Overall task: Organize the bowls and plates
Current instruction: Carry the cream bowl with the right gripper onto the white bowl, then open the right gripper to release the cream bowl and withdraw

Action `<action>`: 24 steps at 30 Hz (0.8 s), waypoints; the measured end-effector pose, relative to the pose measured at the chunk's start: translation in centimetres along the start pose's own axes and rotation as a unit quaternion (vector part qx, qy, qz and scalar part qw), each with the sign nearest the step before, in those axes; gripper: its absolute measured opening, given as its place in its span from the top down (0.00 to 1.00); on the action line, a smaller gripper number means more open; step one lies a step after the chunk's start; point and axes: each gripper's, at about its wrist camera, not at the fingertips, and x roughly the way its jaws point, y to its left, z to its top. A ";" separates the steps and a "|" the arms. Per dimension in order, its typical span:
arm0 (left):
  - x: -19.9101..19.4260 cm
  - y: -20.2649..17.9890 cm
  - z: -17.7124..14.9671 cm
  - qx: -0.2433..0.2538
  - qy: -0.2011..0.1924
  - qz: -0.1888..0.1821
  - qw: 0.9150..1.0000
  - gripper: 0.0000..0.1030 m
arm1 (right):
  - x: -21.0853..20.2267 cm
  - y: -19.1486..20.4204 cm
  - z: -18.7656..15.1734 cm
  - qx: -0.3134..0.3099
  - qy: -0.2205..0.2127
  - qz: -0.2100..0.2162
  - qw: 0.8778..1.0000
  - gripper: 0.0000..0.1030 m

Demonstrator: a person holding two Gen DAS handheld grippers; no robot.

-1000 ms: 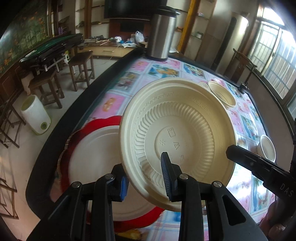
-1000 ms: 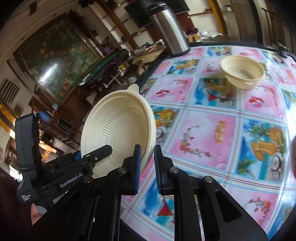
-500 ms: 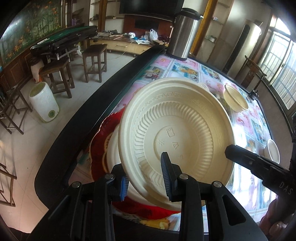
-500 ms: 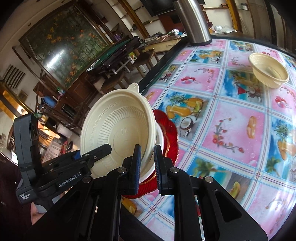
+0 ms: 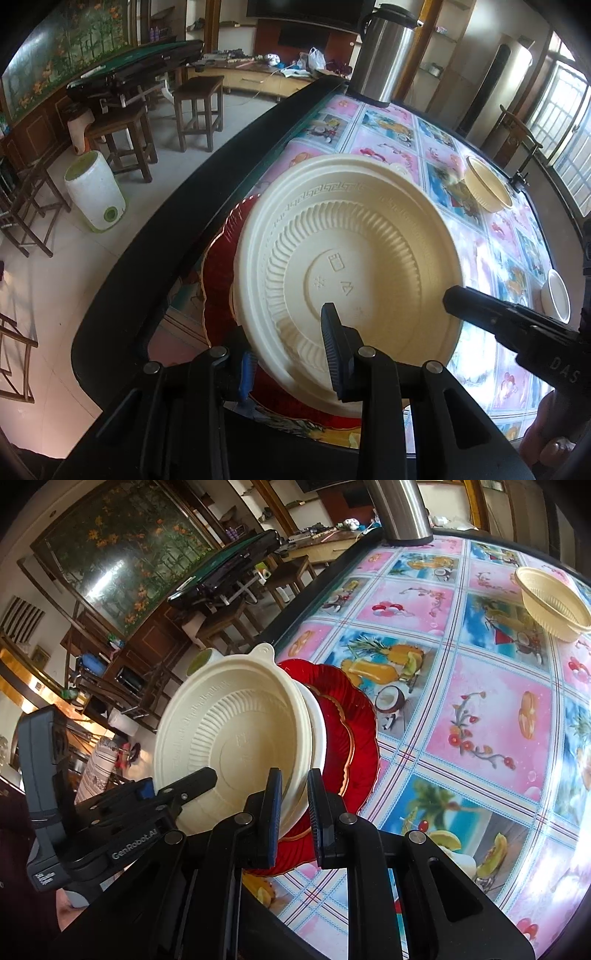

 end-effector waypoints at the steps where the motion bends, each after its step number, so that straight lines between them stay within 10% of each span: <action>1: -0.2 0.0 0.0 0.003 -0.004 0.003 1.000 0.70 | 0.1 0.0 0.0 0.001 0.001 0.000 1.000 0.86; 18: 0.0 0.2 -0.1 0.028 -0.025 0.063 0.997 0.69 | 1.0 -0.3 -0.1 0.003 0.010 -0.021 1.000 0.85; 24: -0.3 0.6 0.1 0.019 -0.034 0.067 0.997 0.49 | 0.6 -0.5 0.0 0.005 0.007 -0.015 1.000 0.85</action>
